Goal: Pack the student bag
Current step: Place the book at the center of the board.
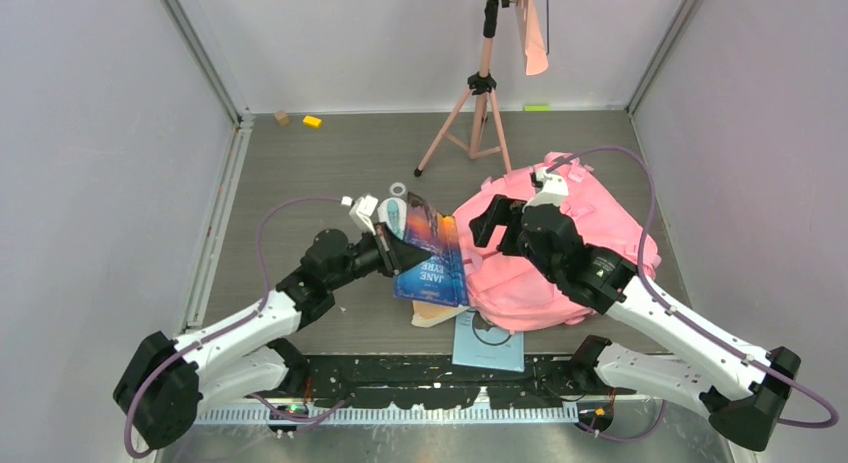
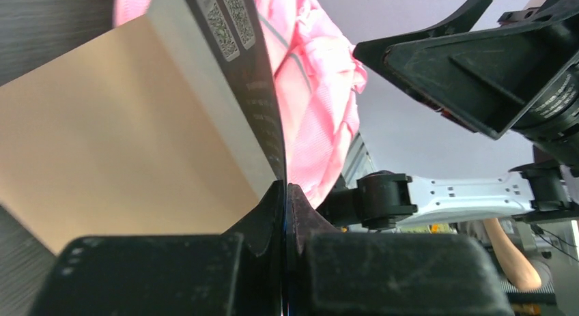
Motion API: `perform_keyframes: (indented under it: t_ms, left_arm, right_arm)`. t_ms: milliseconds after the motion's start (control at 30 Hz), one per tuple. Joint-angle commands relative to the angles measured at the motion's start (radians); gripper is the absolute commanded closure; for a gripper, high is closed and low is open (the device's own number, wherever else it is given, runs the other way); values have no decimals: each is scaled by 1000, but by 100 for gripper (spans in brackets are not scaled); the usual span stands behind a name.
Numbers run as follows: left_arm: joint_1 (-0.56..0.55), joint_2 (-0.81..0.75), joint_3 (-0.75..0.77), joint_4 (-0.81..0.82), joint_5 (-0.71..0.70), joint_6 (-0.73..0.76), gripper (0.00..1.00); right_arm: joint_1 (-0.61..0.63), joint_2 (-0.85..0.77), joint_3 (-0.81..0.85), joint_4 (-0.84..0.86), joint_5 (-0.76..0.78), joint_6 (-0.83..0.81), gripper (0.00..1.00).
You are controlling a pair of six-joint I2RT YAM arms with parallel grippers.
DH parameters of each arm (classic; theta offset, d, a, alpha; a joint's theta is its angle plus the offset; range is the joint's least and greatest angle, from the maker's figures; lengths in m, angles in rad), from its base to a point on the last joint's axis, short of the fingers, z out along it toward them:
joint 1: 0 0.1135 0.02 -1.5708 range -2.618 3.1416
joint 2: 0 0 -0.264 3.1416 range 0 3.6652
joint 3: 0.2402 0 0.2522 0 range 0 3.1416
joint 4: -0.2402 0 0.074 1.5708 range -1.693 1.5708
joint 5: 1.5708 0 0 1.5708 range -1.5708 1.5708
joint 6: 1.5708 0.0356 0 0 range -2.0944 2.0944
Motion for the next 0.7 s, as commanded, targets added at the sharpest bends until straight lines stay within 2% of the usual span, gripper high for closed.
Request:
perform_keyframes:
  t_ms: [0, 133, 367, 533, 667]
  left_arm:
    - [1, -119, -137, 142, -122, -32, 100]
    - [1, -187, -236, 135, -172, -44, 100]
    - [1, -305, -381, 60, -295, -59, 100]
    - [1, -356, -412, 24, -290, -64, 100]
    - [1, -374, -419, 0, -296, -67, 100]
  right_arm:
    - [-1, 51, 1, 15, -123, 26, 7]
    - [1, 134, 3, 36, -231, 39, 12]
    - [7, 219, -17, 90, -297, 102, 22]
    - [37, 248, -43, 111, -332, 147, 23]
    - [120, 260, -62, 128, -301, 178, 23]
